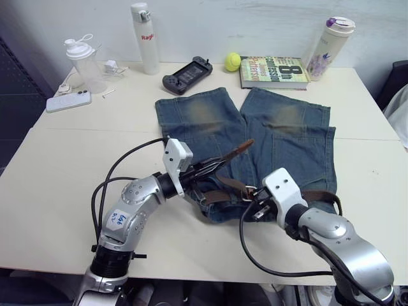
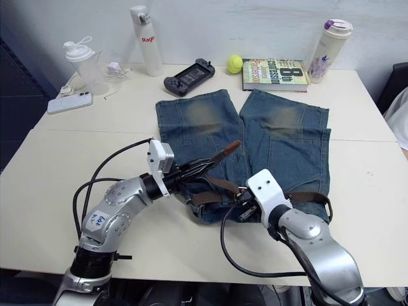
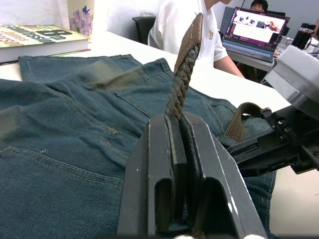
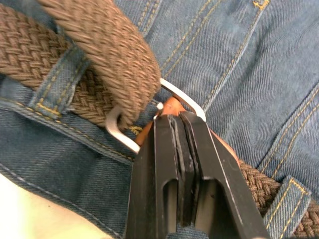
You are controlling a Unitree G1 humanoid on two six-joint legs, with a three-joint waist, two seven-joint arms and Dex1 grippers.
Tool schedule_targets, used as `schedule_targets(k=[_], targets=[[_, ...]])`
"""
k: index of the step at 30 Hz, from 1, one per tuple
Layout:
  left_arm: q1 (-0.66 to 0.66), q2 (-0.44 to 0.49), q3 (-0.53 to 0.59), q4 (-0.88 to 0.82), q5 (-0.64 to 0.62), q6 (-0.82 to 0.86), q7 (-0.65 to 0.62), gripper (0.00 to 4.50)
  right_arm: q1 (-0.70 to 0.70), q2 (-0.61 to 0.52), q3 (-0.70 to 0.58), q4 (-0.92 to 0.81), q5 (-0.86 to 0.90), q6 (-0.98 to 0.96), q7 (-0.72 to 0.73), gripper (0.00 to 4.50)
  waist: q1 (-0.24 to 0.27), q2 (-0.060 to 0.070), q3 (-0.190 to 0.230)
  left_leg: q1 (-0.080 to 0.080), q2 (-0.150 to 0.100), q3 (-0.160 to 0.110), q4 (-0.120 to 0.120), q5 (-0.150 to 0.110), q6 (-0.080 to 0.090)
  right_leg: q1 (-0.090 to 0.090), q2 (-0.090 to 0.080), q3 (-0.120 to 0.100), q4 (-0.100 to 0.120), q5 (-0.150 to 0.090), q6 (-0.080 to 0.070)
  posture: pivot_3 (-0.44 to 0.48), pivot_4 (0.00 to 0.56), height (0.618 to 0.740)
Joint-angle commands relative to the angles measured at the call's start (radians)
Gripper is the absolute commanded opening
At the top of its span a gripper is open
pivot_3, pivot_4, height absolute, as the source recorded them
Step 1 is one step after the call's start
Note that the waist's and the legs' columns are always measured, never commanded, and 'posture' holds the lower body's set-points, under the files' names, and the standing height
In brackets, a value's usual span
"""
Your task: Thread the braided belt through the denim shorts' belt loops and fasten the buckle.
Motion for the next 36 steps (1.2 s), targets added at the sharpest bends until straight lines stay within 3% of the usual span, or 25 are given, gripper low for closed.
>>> schedule_targets(k=[1,11,16,23,29,36], targets=[[-0.018,-0.005,-0.004,-0.021,0.004,-0.021,0.004,0.0,-0.008,0.009,0.019,-0.059,0.02,0.007,-0.013,0.04,0.0,0.0,0.0,0.0,0.0,0.0,0.0,0.0,0.0,0.0,0.0,0.0,0.0,0.0,0.0,0.0,0.15,0.74],[-0.02,-0.008,-0.003,-0.022,0.003,-0.021,0.0,0.0,0.014,-0.039,0.055,-0.032,0.015,-0.009,-0.038,0.04,0.0,0.0,0.0,0.0,0.0,0.0,0.0,0.0,0.0,0.0,0.0,0.0,0.0,0.0,0.0,0.0,0.15,0.74],[-0.035,0.005,-0.012,-0.028,-0.023,0.007,-0.039,0.0,0.026,-0.099,0.143,-0.01,-0.009,-0.056,-0.047,0.04,0.0,0.0,0.0,0.0,0.0,0.0,0.0,0.0,0.0,0.0,0.0,0.0,-0.001,0.0,0.0,0.0,0.15,0.74],[-0.073,0.122,-0.062,0.006,-0.024,0.06,-0.187,0.0,0.037,-0.178,0.272,0.054,-0.081,-0.131,-0.056,0.04,-0.002,0.0,0.0,0.001,0.0,0.0,-0.001,0.001,-0.001,0.0,0.0,0.0,-0.002,0.0,0.0,0.0,0.15,0.74],[-0.15,0.202,-0.088,0.127,0.019,-0.012,-0.328,0.0,0.03,-0.235,0.351,0.066,-0.133,-0.117,-0.043,0.04,-0.001,-0.001,-0.001,0.001,0.0,0.0,-0.001,0.001,-0.002,0.0,0.0,0.0,-0.001,0.0,0.0,0.0,0.15,0.74],[-0.257,0.288,-0.146,0.346,0.113,-0.221,-0.567,0.0,-0.007,-0.313,0.456,0.078,-0.195,-0.089,-0.023,0.04,0.002,-0.002,-0.001,0.001,0.0,0.0,-0.001,0.001,-0.002,0.0,0.0,0.0,-0.002,0.0,0.0,0.0,0.15,0.74]])
